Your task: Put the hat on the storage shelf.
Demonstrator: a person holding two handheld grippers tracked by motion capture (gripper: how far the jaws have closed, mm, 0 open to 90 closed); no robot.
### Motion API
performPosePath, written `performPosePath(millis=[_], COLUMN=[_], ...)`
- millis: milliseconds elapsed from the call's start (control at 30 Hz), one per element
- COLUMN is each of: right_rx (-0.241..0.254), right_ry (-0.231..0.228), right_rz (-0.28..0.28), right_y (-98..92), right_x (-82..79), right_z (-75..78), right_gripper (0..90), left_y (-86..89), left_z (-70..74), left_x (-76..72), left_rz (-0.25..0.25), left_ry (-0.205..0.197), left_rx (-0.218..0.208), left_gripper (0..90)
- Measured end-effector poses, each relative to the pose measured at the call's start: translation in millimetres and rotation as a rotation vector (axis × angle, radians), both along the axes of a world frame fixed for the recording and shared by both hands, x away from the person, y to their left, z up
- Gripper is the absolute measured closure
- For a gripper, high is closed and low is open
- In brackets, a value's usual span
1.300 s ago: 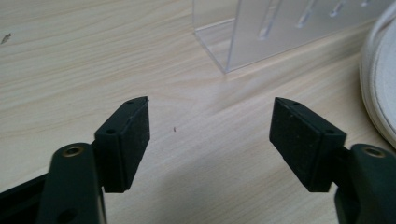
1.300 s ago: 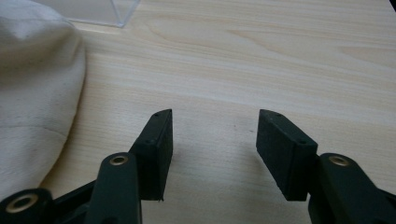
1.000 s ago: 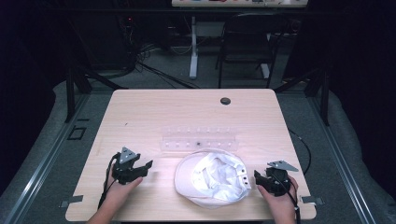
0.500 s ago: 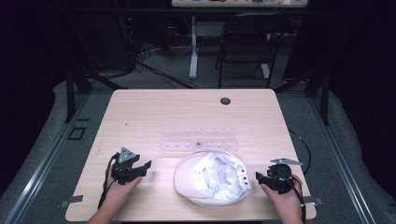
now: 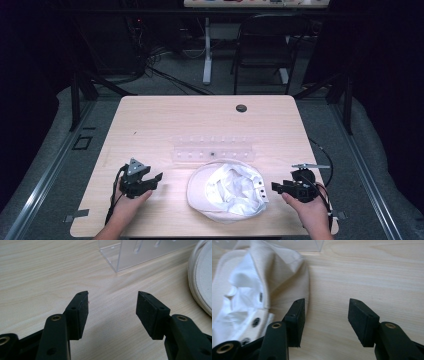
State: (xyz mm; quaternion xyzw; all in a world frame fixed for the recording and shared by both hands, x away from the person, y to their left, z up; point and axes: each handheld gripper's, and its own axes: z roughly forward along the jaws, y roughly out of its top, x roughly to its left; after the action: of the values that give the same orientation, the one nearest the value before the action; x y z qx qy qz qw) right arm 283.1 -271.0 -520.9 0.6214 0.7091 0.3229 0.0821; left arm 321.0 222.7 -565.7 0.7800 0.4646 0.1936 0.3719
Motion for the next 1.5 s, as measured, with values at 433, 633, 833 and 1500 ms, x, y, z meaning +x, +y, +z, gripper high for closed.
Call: performPosePath(millis=[433,633,833,1500], right_rx=[0.132,0.198,0.212,0.274], right_ry=[0.097,0.130,0.183,0.315], right_rz=[0.081,0.125,0.149,0.172], right_y=[9.0,16.1,23.4,39.1], right_x=[7.6,10.2,13.8,26.6], right_z=[28.2,29.1,22.4,3.7], right_gripper=[48.5,49.4,51.7,58.4], left_y=[-2.2,-2.1,-2.2,-2.2], left_z=[-1.5,-1.0,-1.3,-2.0], left_x=[0.0,-0.3,-0.1,0.4], left_rz=[-0.024,-0.026,-0.026,-0.019], left_ry=[0.007,0.006,0.007,0.006], left_rx=[0.005,0.009,0.008,0.007], left_gripper=[43.6,43.6,43.6,43.8])
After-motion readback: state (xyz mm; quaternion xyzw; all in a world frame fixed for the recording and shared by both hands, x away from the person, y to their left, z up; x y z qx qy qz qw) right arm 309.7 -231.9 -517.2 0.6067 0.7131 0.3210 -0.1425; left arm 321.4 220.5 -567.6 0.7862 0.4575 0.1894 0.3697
